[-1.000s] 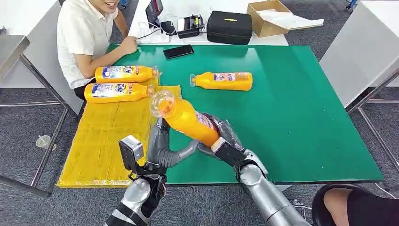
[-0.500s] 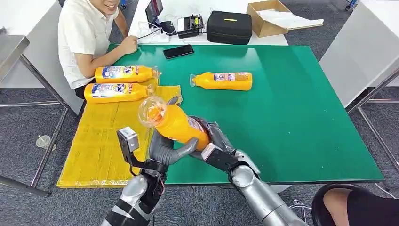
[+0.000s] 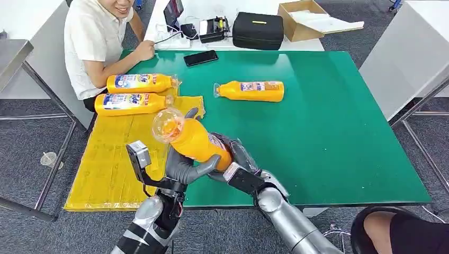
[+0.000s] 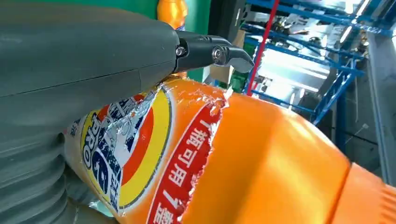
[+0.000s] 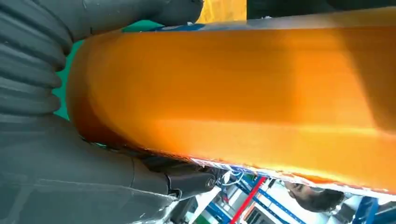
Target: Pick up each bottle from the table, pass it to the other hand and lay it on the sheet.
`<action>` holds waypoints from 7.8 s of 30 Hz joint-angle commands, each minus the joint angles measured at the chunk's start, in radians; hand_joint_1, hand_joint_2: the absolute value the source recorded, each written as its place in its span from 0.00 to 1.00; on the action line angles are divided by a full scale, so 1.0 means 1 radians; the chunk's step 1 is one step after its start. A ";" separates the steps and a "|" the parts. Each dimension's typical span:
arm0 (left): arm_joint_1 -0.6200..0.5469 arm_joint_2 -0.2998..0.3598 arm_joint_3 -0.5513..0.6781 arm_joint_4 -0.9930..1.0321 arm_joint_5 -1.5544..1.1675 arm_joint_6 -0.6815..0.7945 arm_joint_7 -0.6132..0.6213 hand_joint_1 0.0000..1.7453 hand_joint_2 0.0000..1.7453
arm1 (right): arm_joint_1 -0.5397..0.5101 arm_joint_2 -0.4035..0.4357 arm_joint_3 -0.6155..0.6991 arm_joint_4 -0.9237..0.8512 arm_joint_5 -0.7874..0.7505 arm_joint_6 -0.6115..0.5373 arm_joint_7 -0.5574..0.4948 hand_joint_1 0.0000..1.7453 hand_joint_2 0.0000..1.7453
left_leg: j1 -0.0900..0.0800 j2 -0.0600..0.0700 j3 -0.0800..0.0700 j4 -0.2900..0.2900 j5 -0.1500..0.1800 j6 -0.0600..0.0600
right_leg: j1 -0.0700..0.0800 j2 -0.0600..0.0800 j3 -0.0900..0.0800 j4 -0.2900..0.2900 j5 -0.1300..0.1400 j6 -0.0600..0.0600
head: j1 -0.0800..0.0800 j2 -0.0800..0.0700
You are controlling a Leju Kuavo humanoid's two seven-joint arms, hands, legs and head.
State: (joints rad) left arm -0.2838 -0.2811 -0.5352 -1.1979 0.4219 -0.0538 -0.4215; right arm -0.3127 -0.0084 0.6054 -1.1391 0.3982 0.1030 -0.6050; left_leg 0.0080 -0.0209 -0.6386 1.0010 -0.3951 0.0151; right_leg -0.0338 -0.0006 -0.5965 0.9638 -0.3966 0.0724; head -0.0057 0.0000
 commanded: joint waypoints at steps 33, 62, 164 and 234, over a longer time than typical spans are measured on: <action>0.025 0.040 0.011 -0.095 -0.096 0.226 -0.057 1.00 1.00 | 0.049 0.026 -0.070 0.154 0.039 -0.211 0.051 0.00 1.00 | 0.000 0.001 0.003 0.000 -0.001 0.000 | 0.001 0.000 0.003 0.000 -0.001 -0.003 | 0.000 0.000; -0.150 0.200 0.170 0.312 -1.480 0.304 0.407 1.00 1.00 | 0.235 0.081 -0.830 -0.219 0.100 -0.533 -0.060 0.00 1.00 | 0.001 0.002 0.003 0.000 -0.001 -0.001 | 0.001 0.000 0.003 0.000 -0.001 -0.004 | 0.000 0.000; 0.060 0.063 -0.126 -0.117 -0.540 0.239 0.022 0.00 1.00 | 0.115 -0.194 -0.494 0.107 0.637 -0.732 0.153 0.00 1.00 | 0.001 0.003 0.005 0.000 -0.003 -0.002 | 0.002 0.002 0.005 -0.001 -0.002 -0.004 | 0.000 0.000; -0.008 0.041 -0.167 -0.058 -0.495 0.233 0.050 0.00 1.00 | -0.243 -0.176 -0.256 0.685 0.612 -0.495 0.193 0.00 1.00 | 0.000 0.004 0.004 0.001 -0.003 -0.002 | 0.001 0.002 0.004 0.000 -0.002 -0.004 | 0.000 0.000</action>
State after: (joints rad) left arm -0.2489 -0.2579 -0.6748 -1.3153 -0.0793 0.1785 -0.3731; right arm -0.4642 -0.1865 0.3086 -0.5780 1.0166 -0.4109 -0.4185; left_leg 0.0081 -0.0212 -0.6388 1.0010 -0.3950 0.0138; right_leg -0.0337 -0.0007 -0.5965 0.9635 -0.3966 0.0723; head -0.0057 0.0000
